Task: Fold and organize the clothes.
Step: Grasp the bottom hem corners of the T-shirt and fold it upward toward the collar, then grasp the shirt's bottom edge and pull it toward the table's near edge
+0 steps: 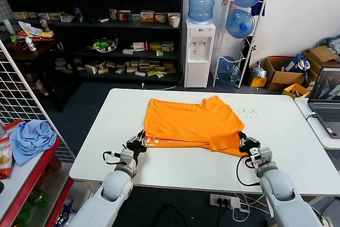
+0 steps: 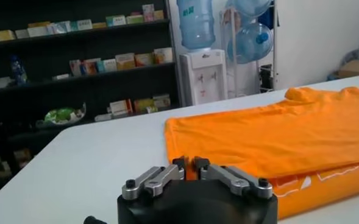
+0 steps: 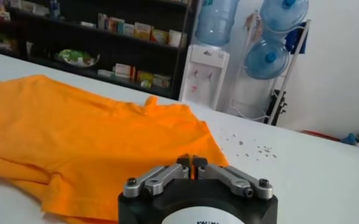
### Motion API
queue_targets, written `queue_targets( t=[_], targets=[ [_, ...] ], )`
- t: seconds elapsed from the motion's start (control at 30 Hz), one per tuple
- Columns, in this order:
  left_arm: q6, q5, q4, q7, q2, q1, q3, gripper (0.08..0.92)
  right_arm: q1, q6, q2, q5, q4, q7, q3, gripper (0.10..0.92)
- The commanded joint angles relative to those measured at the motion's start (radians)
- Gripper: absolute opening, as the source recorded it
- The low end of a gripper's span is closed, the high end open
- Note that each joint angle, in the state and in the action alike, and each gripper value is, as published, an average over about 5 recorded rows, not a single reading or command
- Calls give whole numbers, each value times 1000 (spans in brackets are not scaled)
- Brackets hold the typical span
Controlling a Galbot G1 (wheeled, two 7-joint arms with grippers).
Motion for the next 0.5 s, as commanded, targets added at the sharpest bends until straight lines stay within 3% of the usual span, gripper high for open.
queue_targets(
  t=[0.03, 0.23, 0.5],
  targets=[
    [18, -66, -13, 10, 18, -4, 9, 306, -26, -109, -36, 69, 74, -8, 3, 371],
    [89, -151, -102, 6, 78, 75, -16, 479, -138, -228, -87, 87, 194, -21, 44, 553],
    [177, -271, -131, -5, 96, 102, -47, 705, -197, -261, -89, 68, 203, -40, 55, 787]
  ],
)
